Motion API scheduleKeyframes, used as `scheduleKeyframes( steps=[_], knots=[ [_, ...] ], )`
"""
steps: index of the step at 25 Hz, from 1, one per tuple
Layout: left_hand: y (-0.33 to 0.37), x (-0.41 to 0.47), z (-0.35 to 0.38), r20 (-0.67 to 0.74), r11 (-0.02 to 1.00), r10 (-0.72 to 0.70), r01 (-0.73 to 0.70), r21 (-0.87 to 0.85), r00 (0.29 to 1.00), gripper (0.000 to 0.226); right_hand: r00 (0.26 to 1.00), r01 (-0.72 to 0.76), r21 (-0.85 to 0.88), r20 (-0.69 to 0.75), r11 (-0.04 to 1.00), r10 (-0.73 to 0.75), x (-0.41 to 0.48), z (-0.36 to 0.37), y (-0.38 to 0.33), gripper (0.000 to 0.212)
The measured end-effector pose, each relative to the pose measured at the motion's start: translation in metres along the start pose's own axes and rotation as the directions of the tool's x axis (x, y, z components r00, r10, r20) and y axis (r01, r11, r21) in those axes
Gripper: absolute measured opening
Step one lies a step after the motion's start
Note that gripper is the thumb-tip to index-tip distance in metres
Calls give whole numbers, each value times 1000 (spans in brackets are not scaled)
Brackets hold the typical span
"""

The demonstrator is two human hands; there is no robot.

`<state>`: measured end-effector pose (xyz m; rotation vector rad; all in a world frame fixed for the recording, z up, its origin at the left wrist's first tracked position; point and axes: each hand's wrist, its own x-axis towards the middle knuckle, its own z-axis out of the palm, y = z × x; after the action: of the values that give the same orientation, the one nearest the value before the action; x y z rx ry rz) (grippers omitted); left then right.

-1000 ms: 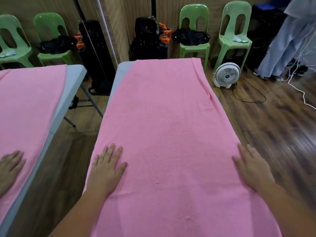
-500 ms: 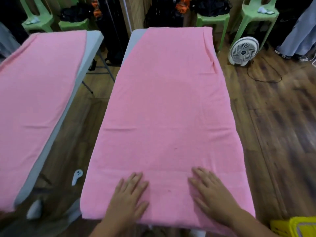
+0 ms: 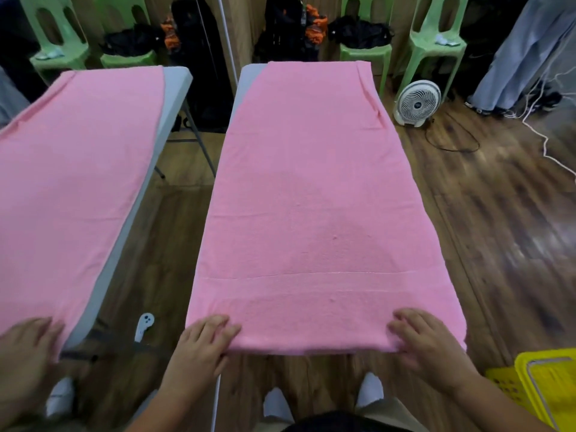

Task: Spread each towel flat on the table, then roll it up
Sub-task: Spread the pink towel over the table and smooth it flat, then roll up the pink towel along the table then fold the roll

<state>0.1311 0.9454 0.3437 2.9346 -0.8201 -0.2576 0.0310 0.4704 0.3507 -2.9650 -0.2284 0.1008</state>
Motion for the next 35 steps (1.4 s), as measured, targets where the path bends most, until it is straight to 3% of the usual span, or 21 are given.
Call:
scheduleKeyframes(
  steps=[4,8,10,13,15,17,18,20,21,24,27,31,35],
  knots=[
    [-19,-7,-11,-175,998,28,-39,-55,984,32,984,-174,7,-36,985,174,-24,-15,36,23],
    [-24,13,-50,-155,937,-297,256,-238,942,16,923,-382,34,58,923,380,12,-60,56,3],
    [-28,32,-60,-144,873,-416,351,-338,898,11,922,-381,109,115,918,369,42,-77,65,5],
    [-40,59,-60,-70,808,-508,448,-382,858,11,898,-397,29,216,917,382,80,-79,87,14],
    [-43,69,-56,-72,797,-558,510,-324,827,12,900,-405,-84,137,910,413,88,-74,95,27],
    [-36,73,-43,-202,877,-477,446,-178,856,31,968,-251,-76,-27,965,250,85,-60,79,35],
    [-24,70,-36,-216,941,-336,320,-104,917,37,994,-93,-50,-57,994,90,80,-53,59,37],
    [1,57,-20,-76,998,-59,58,-15,995,50,986,164,-50,7,985,-164,63,-30,22,46],
    [6,53,-14,-25,1000,-27,27,-11,999,57,984,173,-31,51,984,-171,57,-20,21,51],
    [-16,50,-12,-106,985,-171,169,-31,980,56,996,-85,1,-7,996,85,48,-9,63,58],
    [-39,51,-17,-189,979,-205,204,-24,960,42,970,-234,-40,-81,971,231,41,-24,97,46],
    [-48,45,-20,-173,958,-285,278,-66,943,21,956,-288,-17,-67,958,286,37,-34,101,17],
    [-57,25,-21,-207,946,-315,287,-153,926,24,936,-350,66,56,934,347,28,-60,97,13]
  ],
)
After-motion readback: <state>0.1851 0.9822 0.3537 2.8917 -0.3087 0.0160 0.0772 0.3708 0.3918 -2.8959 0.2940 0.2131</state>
